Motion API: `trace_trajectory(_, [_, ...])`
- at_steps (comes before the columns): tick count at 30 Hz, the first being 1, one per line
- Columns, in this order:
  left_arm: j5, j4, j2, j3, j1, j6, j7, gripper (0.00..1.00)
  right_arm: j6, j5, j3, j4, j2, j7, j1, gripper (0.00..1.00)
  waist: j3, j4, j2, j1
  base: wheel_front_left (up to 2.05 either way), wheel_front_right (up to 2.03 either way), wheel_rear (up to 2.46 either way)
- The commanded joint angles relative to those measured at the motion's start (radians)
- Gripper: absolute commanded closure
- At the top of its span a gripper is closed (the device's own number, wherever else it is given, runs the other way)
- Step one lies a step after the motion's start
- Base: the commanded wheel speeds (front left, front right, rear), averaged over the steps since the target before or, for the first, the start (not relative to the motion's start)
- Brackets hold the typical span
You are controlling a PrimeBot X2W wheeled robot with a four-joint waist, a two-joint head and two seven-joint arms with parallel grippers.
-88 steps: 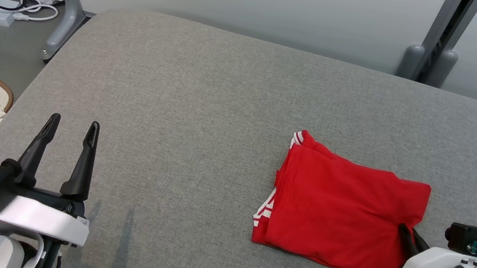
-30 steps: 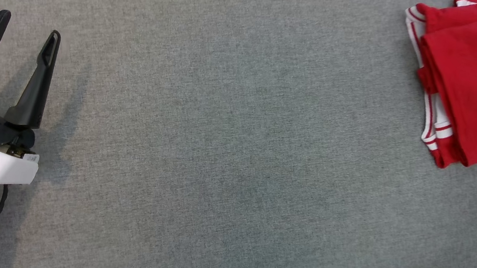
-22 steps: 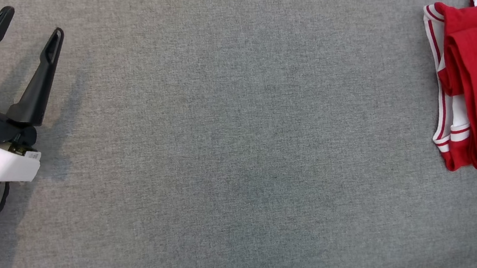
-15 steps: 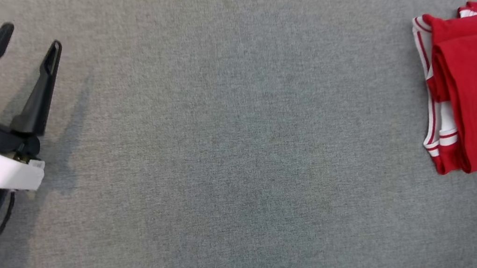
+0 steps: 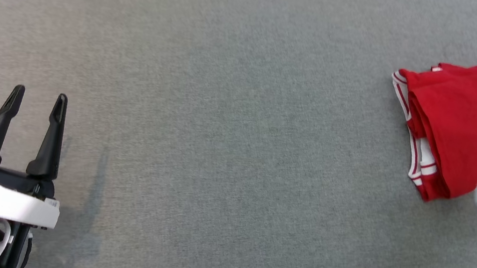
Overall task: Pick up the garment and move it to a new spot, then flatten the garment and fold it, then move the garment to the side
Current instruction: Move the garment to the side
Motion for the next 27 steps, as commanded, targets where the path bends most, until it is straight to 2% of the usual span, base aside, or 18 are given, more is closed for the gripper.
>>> trace_trajectory(1, [-0.003,0.005,0.001,0.006,0.019,0.011,-0.007,0.00,0.000,-0.003,0.016,-0.033,0.013,0.010,0.033,0.00,-0.054,0.041,0.0000,0.0000,0.00,0.00,0.00])
trace_trajectory(5, [-0.007,0.019,-0.011,0.000,0.053,0.023,-0.008,0.00,0.000,-0.005,0.062,-0.107,0.052,0.042,0.110,0.00,-0.110,0.079,0.0000,0.0000,0.00,0.00,0.00])
trace_trajectory(16, [-0.012,0.039,-0.022,-0.009,0.150,0.055,0.004,0.00,0.000,-0.002,0.111,-0.210,0.097,0.102,0.284,0.00,-0.232,0.160,0.0000,0.0000,0.00,0.00,0.00])
trace_trajectory(27, [0.004,0.003,-0.015,-0.035,0.237,0.083,0.041,0.00,0.000,0.003,0.085,-0.325,0.110,0.173,0.462,0.00,-0.325,0.175,0.0000,0.0000,0.00,0.00,0.00])
